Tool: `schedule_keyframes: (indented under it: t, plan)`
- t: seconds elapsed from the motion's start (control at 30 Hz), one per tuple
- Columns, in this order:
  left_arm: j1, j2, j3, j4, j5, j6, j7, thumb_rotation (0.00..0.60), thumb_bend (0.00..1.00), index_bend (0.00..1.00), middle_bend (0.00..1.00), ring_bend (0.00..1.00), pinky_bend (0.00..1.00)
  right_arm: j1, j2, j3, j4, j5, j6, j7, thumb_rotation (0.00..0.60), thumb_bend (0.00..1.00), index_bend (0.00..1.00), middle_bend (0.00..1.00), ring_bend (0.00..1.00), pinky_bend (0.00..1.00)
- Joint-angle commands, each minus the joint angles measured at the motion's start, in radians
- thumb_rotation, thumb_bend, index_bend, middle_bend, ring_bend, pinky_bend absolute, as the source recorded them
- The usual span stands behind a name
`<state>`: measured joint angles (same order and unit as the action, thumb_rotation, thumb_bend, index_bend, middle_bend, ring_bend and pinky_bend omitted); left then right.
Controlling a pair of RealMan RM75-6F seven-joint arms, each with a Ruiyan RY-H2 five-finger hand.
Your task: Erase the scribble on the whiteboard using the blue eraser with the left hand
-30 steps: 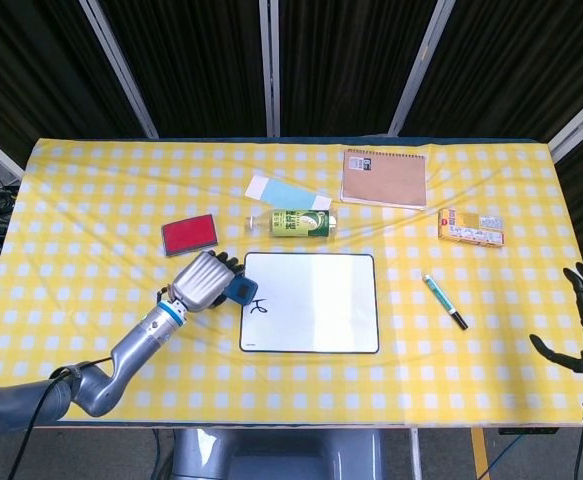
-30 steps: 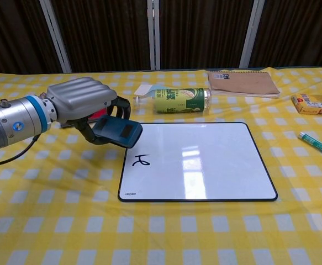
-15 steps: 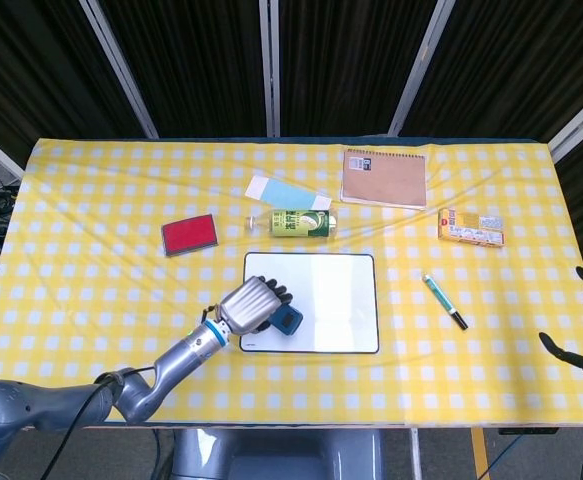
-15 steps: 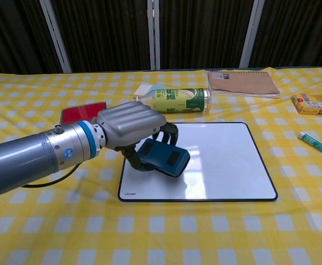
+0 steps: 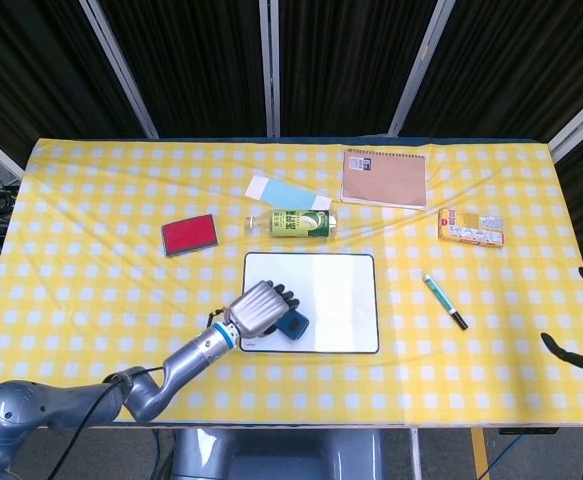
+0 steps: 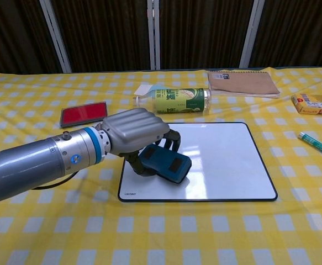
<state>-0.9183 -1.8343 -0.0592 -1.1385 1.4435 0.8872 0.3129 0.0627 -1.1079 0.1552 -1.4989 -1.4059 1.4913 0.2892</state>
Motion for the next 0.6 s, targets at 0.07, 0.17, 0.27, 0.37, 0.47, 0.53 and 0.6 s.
schedule_keyframes:
  t: [0.07,0.17,0.27,0.37,0.47,0.53,0.6]
  plan:
    - [0.015,0.018,0.008,0.021,0.003,0.009,-0.013,0.600,0.51,0.83,0.59,0.58,0.53,0.002,-0.003,-0.001,0.000,-0.002,-0.002,-0.007,0.600,0.08,0.10,0.00,0.00,0.00]
    - [0.023,0.035,0.010,0.024,0.001,0.008,-0.029,0.600,0.51,0.83,0.59,0.58,0.53,0.004,-0.007,-0.002,0.000,-0.005,-0.002,-0.016,0.600,0.08,0.10,0.00,0.00,0.00]
    - [0.035,0.050,0.012,0.035,0.004,0.018,-0.047,0.600,0.51,0.83,0.59,0.58,0.53,0.007,-0.011,-0.003,-0.002,-0.009,-0.004,-0.024,0.600,0.08,0.10,0.00,0.00,0.00]
    - [0.036,0.053,0.010,0.040,0.008,0.022,-0.057,0.600,0.51,0.83,0.59,0.58,0.53,0.008,-0.013,-0.004,-0.003,-0.012,-0.004,-0.027,0.600,0.08,0.10,0.00,0.00,0.00]
    - [0.034,0.051,0.009,0.034,0.015,0.022,-0.061,0.600,0.51,0.83,0.59,0.58,0.53,0.009,-0.014,-0.005,-0.005,-0.014,-0.003,-0.029,0.600,0.08,0.10,0.00,0.00,0.00]
    - [0.030,0.047,0.009,0.026,0.021,0.020,-0.057,0.600,0.51,0.83,0.59,0.58,0.53,0.010,-0.015,-0.005,-0.006,-0.015,-0.003,-0.030,0.600,0.08,0.10,0.00,0.00,0.00]
    - [0.026,0.041,0.008,0.019,0.026,0.020,-0.052,0.600,0.51,0.83,0.59,0.58,0.53,0.011,-0.015,-0.005,-0.006,-0.016,-0.003,-0.030,0.600,0.08,0.10,0.00,0.00,0.00]
